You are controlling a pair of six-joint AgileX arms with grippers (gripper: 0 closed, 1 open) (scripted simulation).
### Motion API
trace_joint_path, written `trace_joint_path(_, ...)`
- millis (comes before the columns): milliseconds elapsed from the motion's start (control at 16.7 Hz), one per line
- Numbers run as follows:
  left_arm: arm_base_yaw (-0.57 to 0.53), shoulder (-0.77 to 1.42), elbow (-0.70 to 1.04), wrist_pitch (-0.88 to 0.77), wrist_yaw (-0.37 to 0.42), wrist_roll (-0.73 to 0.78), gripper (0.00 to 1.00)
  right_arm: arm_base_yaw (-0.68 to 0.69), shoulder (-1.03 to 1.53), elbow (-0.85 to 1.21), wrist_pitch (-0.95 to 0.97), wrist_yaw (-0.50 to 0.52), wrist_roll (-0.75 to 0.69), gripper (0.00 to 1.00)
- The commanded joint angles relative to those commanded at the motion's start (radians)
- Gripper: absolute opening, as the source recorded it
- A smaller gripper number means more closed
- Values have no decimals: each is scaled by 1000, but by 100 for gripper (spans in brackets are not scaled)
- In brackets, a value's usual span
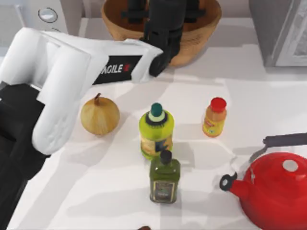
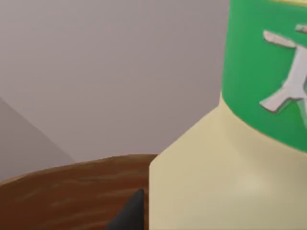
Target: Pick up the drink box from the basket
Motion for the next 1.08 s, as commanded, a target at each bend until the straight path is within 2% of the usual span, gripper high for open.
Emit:
trace_joint_path(420,0,0,0,0,0,0,2,0,0,0,0,0,0,100)
trace_joint_path(1080,-4,-7,15,-17,-1,2,0,0,0,0,0,0,0,100)
